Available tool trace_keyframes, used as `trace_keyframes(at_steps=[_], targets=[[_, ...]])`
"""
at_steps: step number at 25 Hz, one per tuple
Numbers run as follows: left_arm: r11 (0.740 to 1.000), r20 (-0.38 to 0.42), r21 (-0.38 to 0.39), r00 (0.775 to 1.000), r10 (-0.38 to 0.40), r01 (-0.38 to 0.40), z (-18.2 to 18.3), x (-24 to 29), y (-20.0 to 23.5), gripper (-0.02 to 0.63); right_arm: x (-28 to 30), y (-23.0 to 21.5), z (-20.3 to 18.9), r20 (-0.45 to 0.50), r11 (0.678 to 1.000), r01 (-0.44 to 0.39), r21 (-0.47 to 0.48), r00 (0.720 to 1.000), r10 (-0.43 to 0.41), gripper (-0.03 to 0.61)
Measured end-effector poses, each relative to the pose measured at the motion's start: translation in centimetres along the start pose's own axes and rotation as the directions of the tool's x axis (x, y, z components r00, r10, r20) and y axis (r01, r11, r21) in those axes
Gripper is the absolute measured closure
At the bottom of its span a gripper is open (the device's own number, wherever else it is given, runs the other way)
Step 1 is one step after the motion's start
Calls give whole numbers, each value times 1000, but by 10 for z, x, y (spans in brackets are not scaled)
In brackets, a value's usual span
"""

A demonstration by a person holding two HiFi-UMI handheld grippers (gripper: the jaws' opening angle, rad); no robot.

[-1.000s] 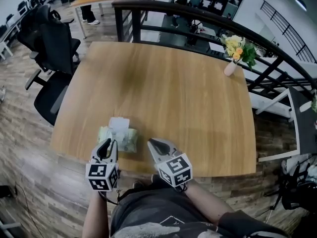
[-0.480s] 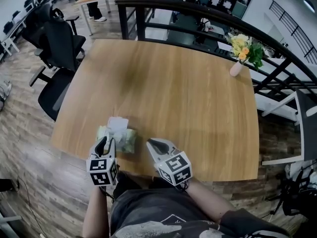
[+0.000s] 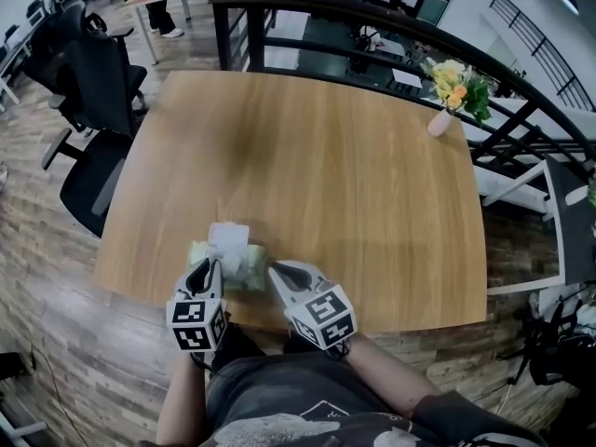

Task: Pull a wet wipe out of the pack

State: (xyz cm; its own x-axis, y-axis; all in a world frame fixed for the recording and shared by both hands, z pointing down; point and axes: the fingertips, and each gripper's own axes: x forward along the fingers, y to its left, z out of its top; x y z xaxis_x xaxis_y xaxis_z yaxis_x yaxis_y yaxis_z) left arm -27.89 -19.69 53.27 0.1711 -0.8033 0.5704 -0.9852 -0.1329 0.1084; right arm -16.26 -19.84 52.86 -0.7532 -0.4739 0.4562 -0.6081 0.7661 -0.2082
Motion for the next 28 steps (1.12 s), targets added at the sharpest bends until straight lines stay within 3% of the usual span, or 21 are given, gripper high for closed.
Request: trace_keyframes(at_steps=[8, 11, 19, 28], targets=[[995, -14, 10, 995, -99, 99, -1, 0, 21, 589, 34, 37, 4, -31, 999, -53, -4, 998, 53, 548], [991, -22, 23, 991, -134, 134, 1, 1, 27, 591, 44, 46, 3, -59, 998, -64, -6, 996, 64, 444], [979, -45, 55, 980, -194, 197, -5, 4, 33, 591, 66, 53, -8, -132, 998, -51, 20, 990, 54, 344], [961, -70, 98, 965, -254, 260, -6, 5, 33, 591, 86, 53, -4, -178, 998, 2, -61, 984, -13, 324]])
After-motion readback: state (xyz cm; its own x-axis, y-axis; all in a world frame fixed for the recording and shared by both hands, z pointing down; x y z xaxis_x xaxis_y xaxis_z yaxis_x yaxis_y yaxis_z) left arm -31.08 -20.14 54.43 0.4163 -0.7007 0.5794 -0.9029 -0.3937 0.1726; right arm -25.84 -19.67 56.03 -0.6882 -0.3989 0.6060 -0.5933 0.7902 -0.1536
